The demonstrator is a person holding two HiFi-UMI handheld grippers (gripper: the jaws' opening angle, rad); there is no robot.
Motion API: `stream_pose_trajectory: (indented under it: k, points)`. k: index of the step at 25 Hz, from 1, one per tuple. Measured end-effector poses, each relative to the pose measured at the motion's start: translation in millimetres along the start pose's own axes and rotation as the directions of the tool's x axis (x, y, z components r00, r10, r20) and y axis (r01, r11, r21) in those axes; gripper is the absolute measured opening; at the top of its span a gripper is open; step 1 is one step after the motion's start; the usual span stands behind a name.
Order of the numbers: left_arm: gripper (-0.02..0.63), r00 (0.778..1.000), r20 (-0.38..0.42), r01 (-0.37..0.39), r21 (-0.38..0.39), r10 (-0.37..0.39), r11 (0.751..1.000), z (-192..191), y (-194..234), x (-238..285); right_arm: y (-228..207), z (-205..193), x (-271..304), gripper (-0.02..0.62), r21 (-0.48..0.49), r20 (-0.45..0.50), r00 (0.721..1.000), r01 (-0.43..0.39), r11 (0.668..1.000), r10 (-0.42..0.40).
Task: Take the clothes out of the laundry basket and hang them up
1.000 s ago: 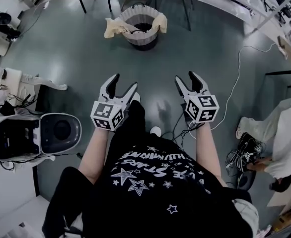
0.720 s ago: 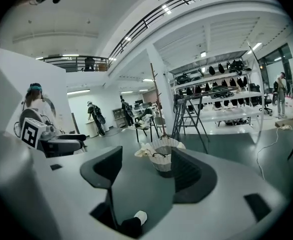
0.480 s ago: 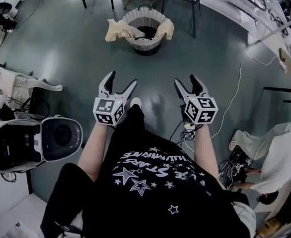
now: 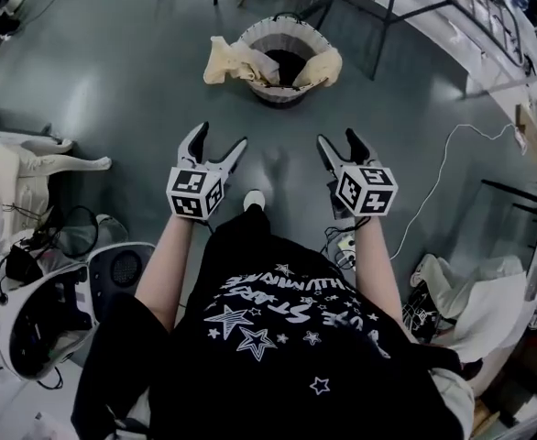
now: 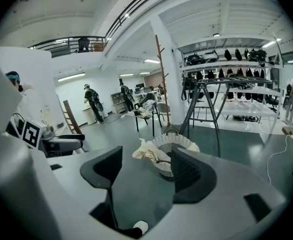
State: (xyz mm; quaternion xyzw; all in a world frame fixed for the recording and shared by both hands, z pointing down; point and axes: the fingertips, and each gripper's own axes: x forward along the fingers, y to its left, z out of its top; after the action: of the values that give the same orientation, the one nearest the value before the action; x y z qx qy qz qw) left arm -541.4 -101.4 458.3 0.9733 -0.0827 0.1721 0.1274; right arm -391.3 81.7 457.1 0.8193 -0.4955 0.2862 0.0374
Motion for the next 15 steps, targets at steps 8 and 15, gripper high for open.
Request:
stream_pose_trajectory:
  k: [8, 15]
  points:
    - [0.387, 0.999, -0.002, -0.045, -0.073, 0.045, 0.996, 8, 70, 23, 29, 32, 75, 0.296, -0.077, -0.067, 0.997, -0.037, 0.996, 0.032]
    - [0.387, 0.991, -0.022, -0.133, -0.122, 0.132, 0.984, 4, 119, 32, 44, 45, 144, 0.296, -0.110, -0.133, 0.987, -0.109, 0.988, 0.094]
